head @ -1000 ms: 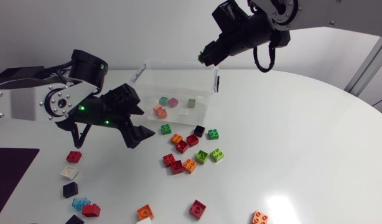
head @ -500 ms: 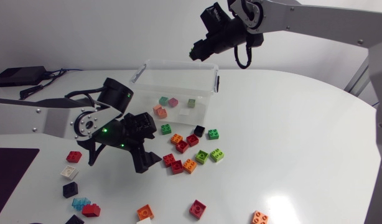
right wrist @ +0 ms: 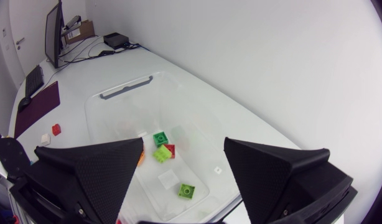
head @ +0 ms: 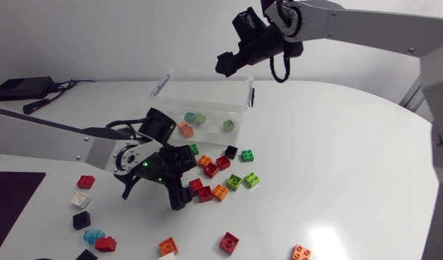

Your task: Place the duplo bricks in the container

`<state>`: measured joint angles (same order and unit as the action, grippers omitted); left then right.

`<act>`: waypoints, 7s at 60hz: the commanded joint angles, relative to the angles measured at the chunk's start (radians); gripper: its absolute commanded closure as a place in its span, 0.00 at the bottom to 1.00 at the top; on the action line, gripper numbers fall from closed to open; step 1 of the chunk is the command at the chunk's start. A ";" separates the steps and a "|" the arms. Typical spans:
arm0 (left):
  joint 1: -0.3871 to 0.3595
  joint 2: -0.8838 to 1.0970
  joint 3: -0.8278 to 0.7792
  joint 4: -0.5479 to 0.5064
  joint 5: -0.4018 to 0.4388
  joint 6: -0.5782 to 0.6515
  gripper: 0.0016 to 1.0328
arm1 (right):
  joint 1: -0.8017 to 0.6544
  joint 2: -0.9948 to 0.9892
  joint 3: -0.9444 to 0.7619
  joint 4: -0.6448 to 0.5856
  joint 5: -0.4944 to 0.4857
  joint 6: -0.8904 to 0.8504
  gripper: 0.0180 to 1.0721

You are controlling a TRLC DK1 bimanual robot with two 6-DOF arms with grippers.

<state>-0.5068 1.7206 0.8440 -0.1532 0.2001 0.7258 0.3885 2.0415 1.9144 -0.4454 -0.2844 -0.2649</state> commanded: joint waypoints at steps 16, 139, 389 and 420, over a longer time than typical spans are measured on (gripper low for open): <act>-0.012 0.109 0.021 0.047 -0.005 -0.022 0.24 | -0.014 -0.369 -0.482 0.065 -0.002 -0.002 0.05; 0.160 -0.161 0.385 -0.036 0.099 -0.187 0.93 | 0.151 -0.188 -0.891 0.054 0.258 0.035 0.69; -0.153 -0.119 -0.106 -0.505 0.056 0.817 0.96 | 0.345 -0.688 -1.092 -0.121 0.177 0.010 0.05; 0.017 -0.125 -0.069 -0.502 0.062 0.788 0.96 | 0.507 -0.507 -1.104 -0.107 0.185 0.026 0.05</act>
<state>-0.5312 1.5730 0.7597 -0.6544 0.2634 1.5185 0.8795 1.5082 0.8326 -0.5610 -0.1066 -0.2611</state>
